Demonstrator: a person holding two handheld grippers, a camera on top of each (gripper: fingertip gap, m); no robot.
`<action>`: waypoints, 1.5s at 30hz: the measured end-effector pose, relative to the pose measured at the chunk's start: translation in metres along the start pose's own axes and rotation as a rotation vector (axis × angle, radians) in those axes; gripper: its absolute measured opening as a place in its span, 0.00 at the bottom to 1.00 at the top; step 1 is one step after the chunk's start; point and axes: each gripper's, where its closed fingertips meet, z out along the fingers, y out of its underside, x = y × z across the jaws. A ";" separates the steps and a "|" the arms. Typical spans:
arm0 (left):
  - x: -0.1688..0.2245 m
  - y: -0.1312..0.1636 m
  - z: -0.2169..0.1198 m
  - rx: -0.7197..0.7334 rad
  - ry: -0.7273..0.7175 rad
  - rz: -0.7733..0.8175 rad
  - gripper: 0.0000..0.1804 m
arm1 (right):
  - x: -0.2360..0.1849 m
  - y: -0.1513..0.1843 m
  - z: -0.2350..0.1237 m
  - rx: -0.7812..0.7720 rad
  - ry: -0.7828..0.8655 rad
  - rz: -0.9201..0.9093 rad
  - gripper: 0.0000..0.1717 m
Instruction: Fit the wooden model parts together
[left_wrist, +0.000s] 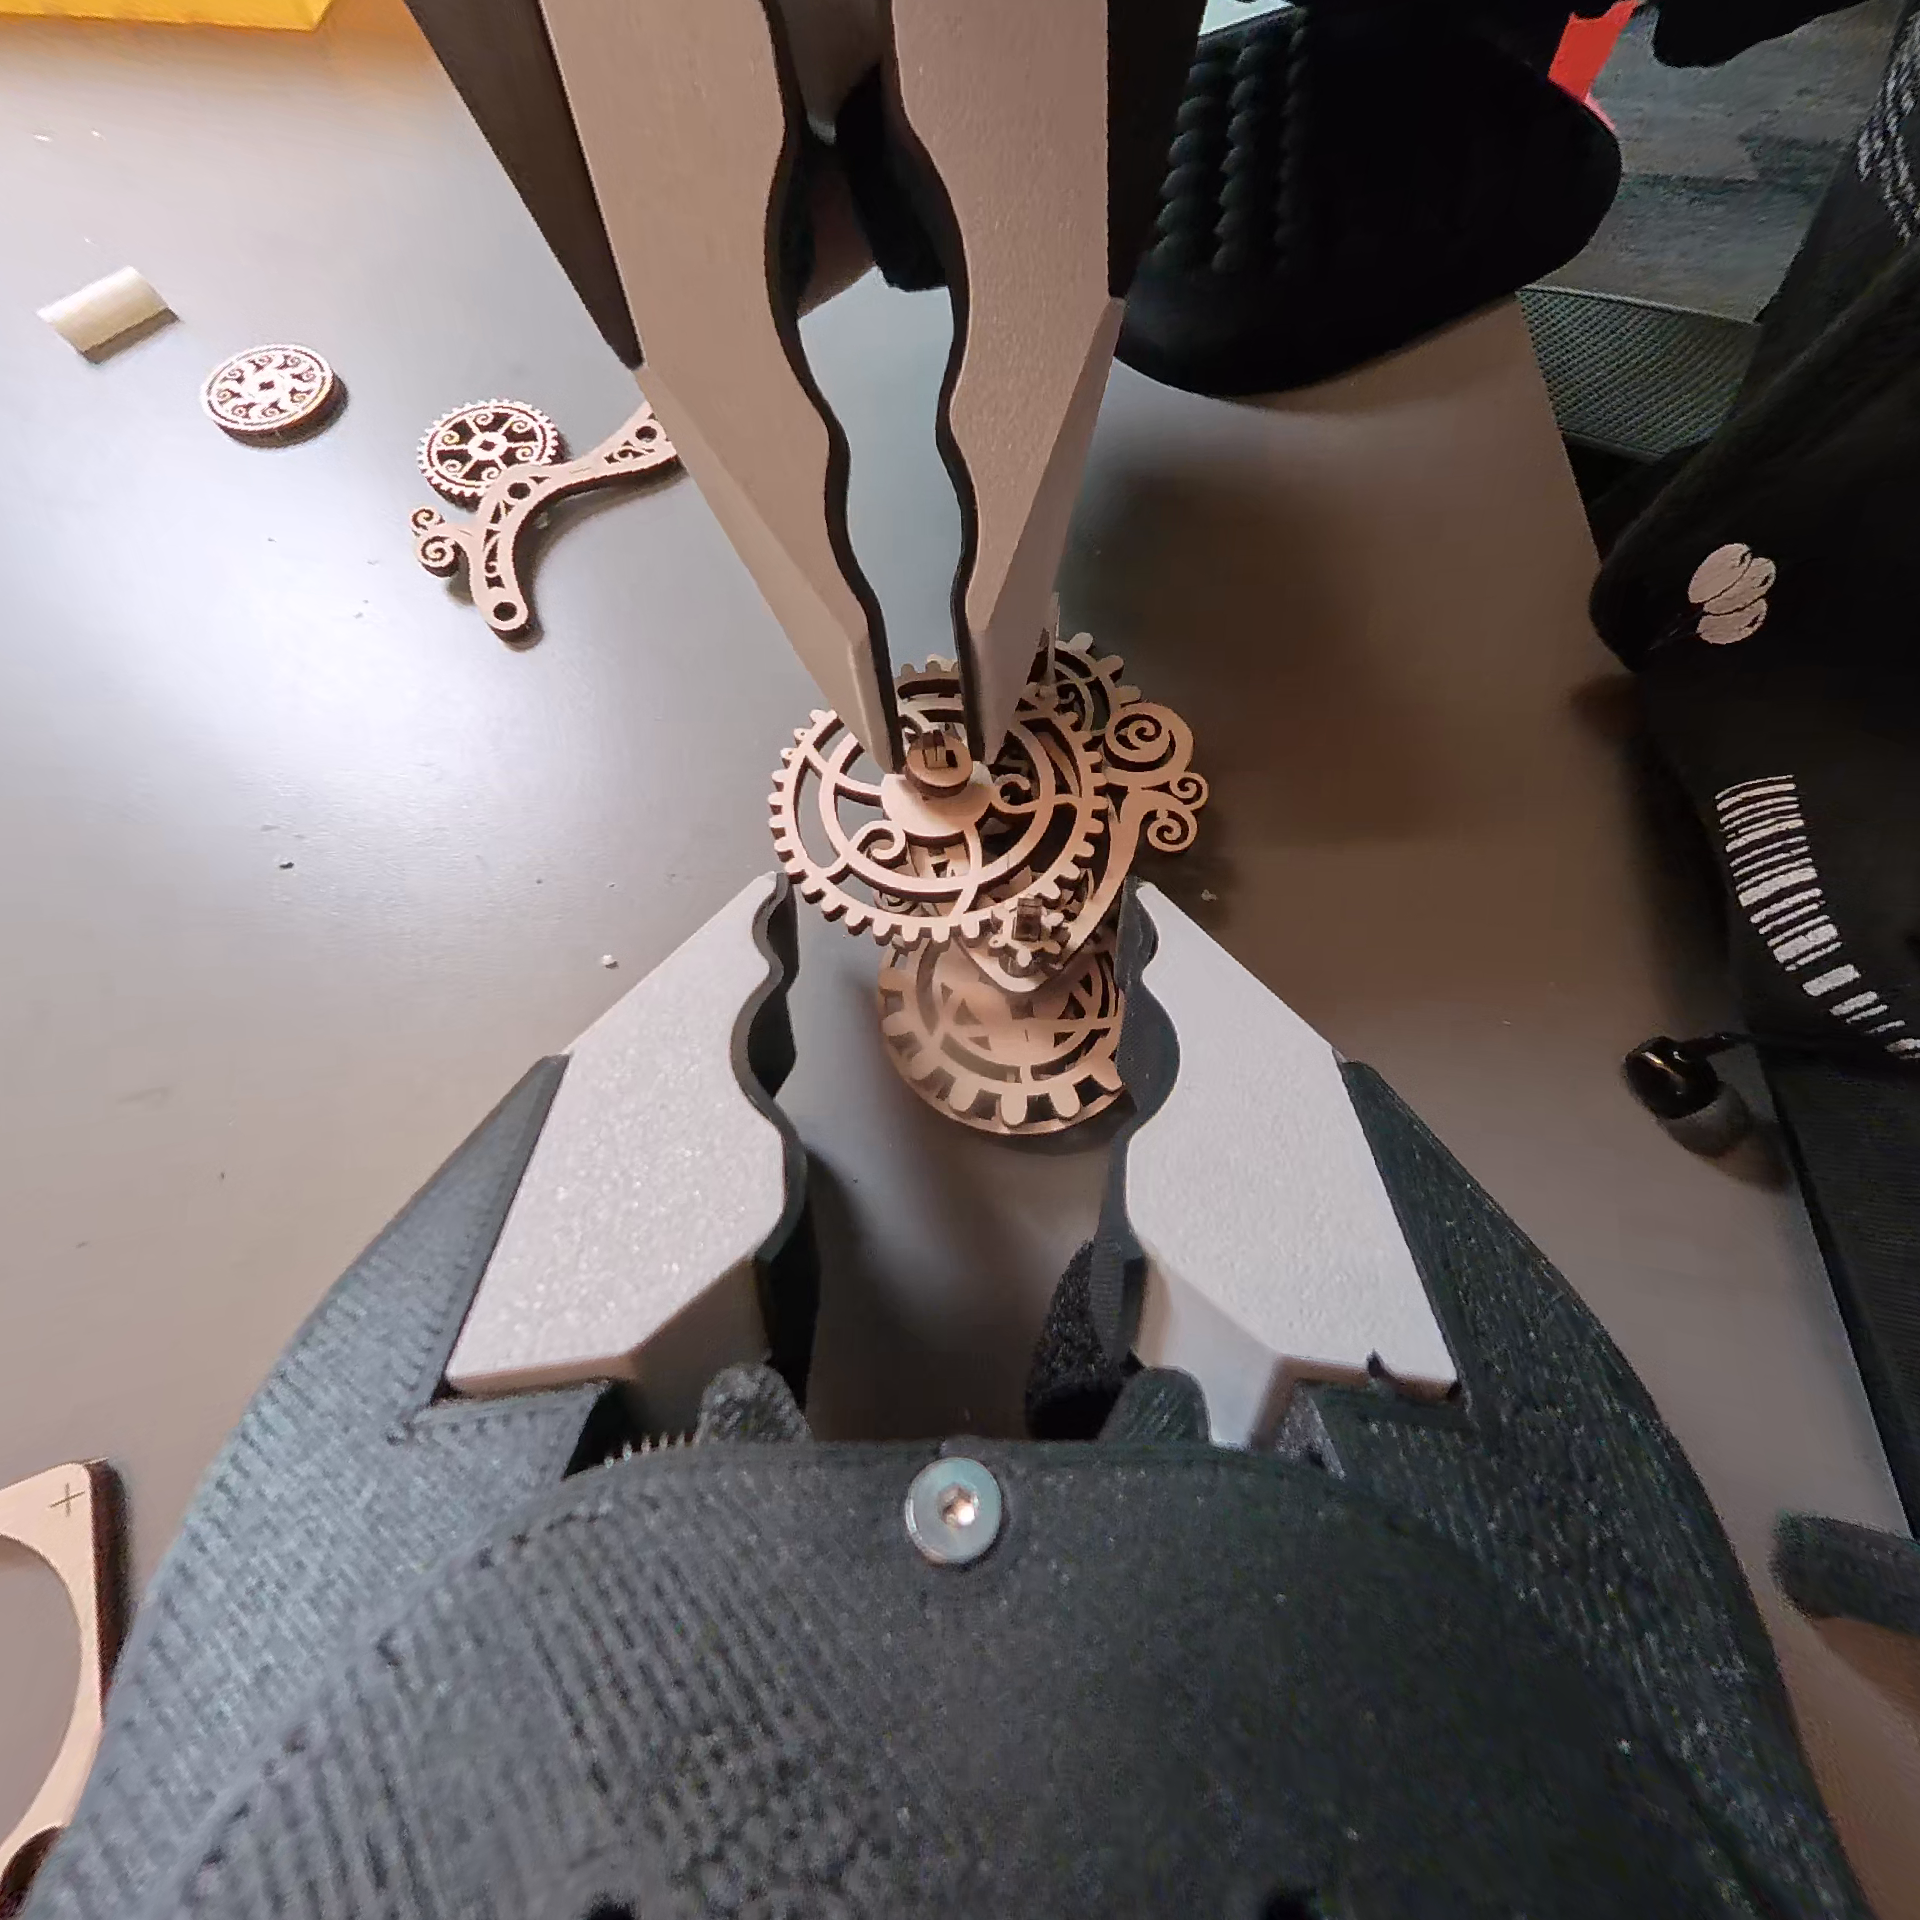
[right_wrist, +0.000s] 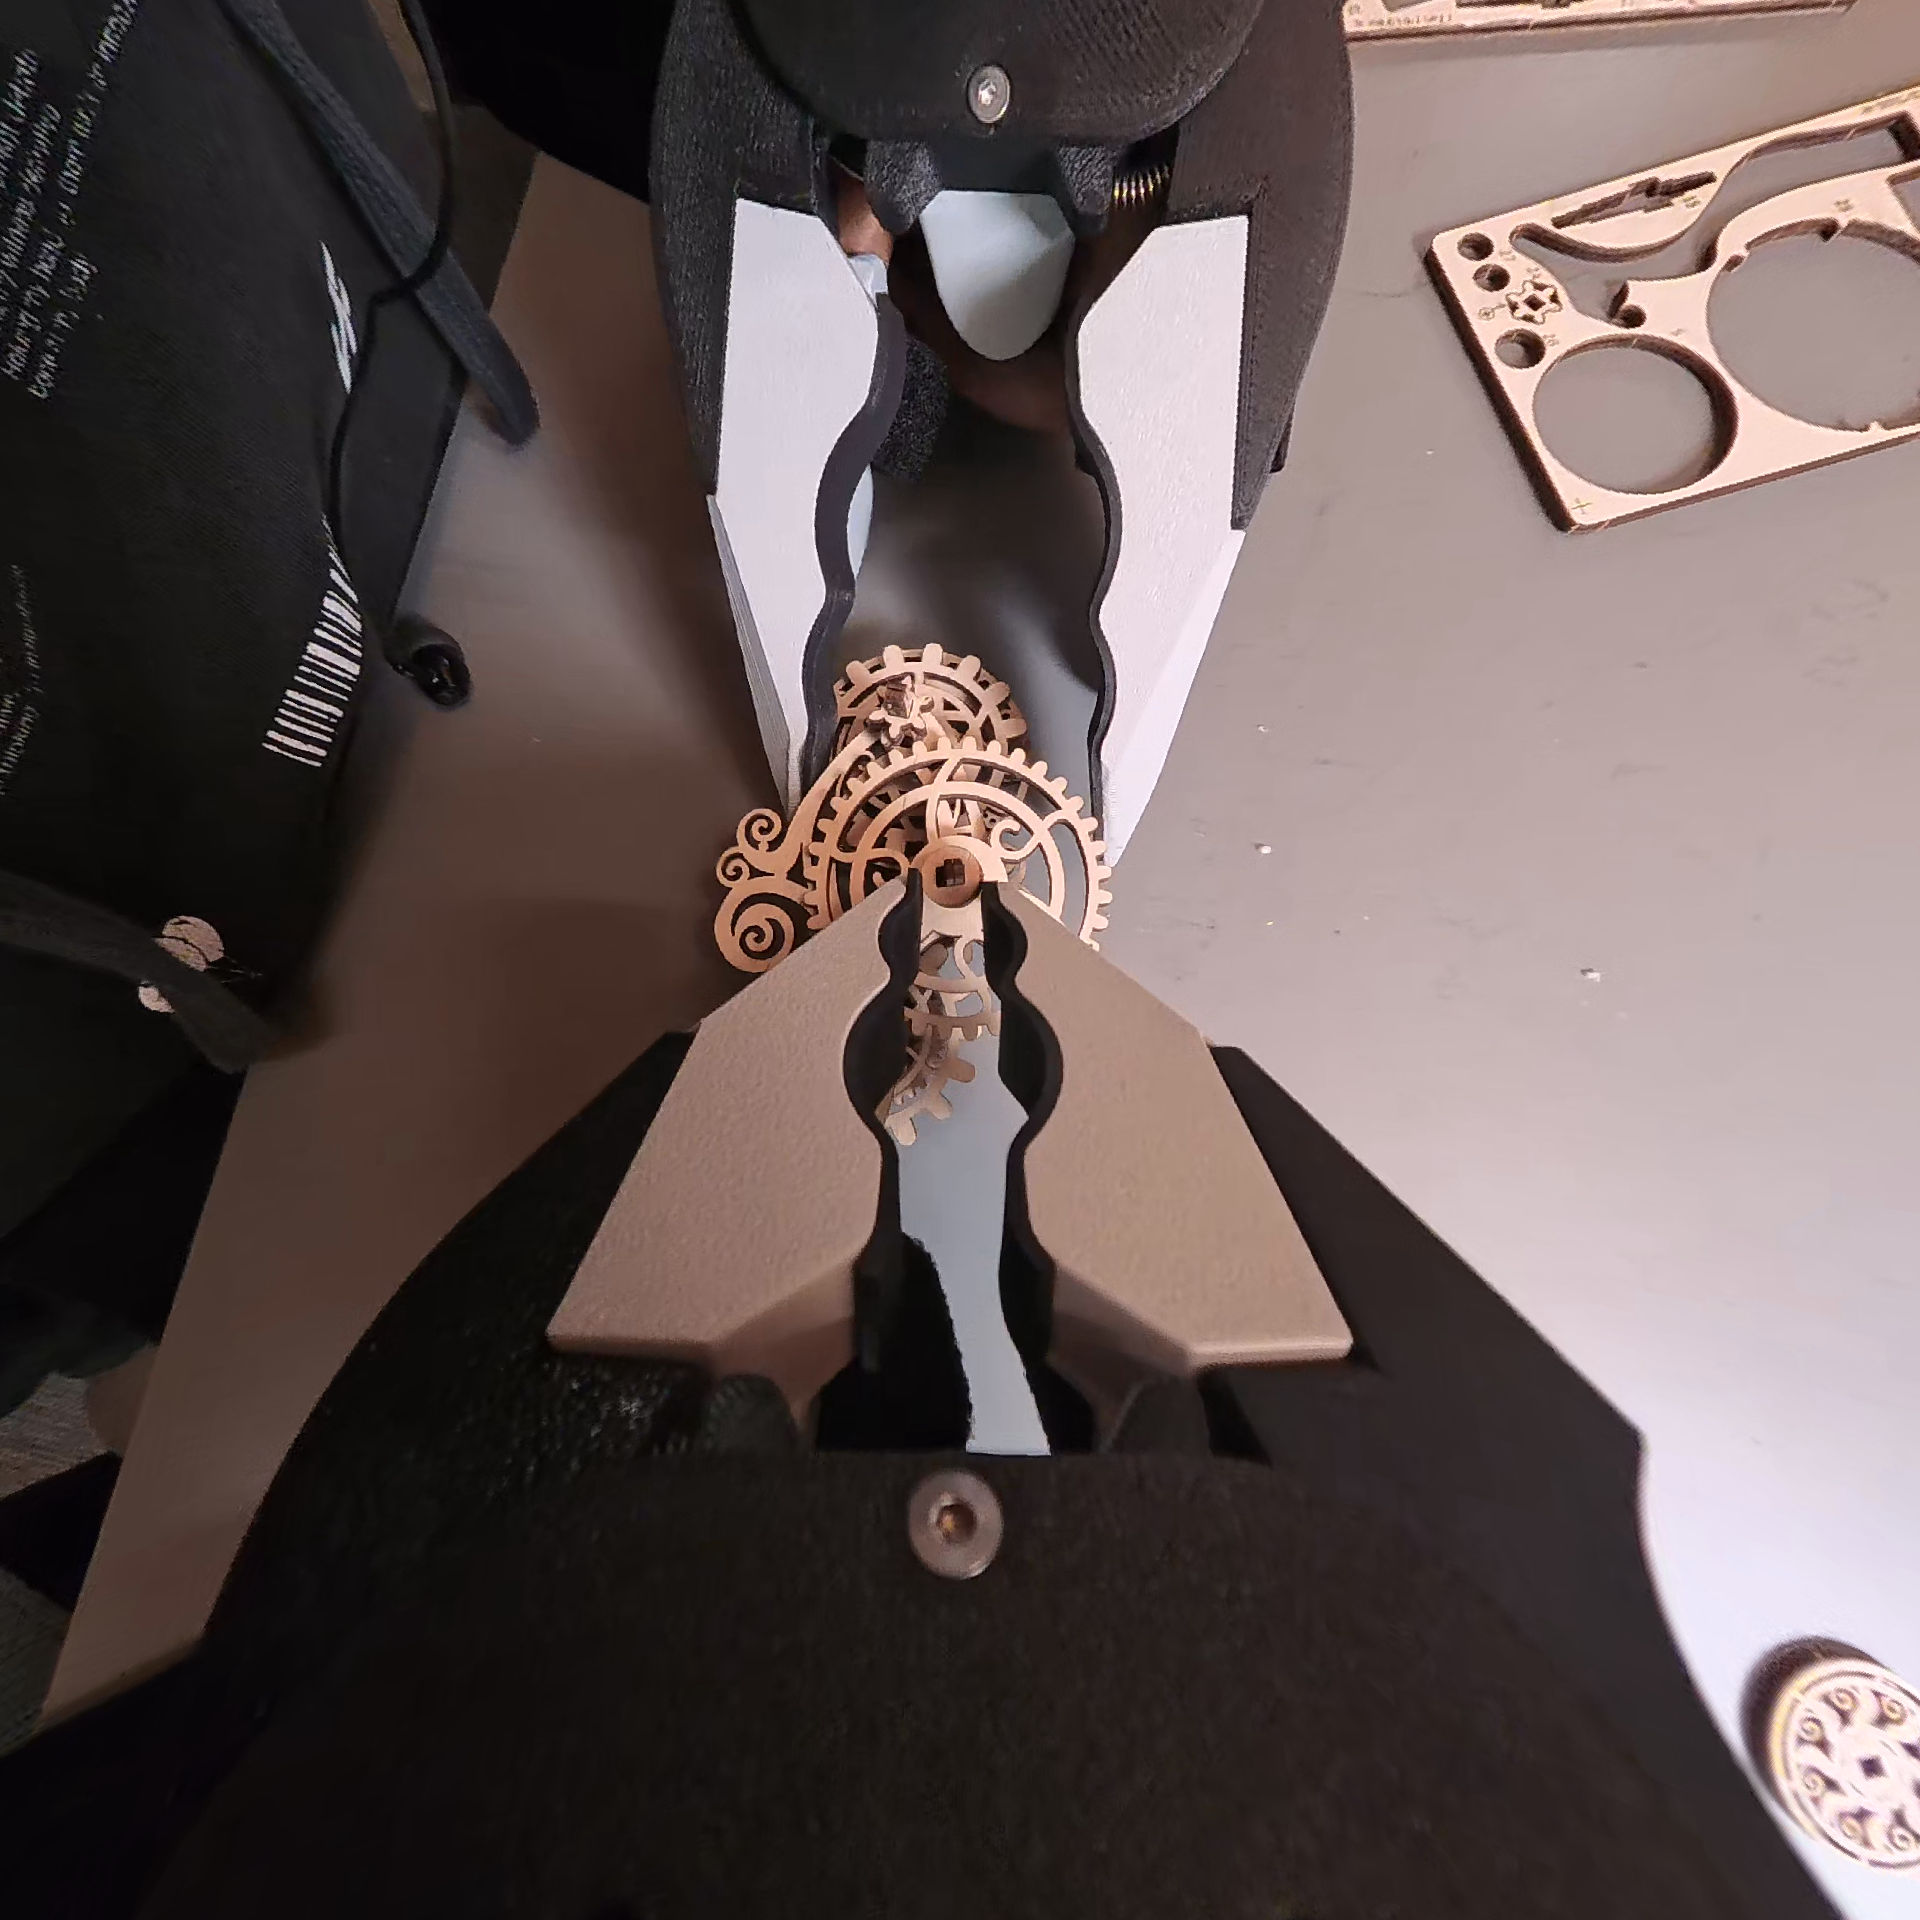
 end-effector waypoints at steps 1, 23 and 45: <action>0.000 0.000 0.000 0.000 0.002 0.002 0.34 | 0.000 0.000 0.000 0.003 -0.004 0.009 0.05; -0.004 -0.003 -0.003 0.031 0.009 -0.032 0.37 | 0.002 -0.005 -0.007 0.118 0.088 -0.101 0.08; 0.006 -0.014 0.008 0.043 0.054 0.070 0.36 | -0.006 -0.002 -0.005 0.172 -0.128 0.185 0.05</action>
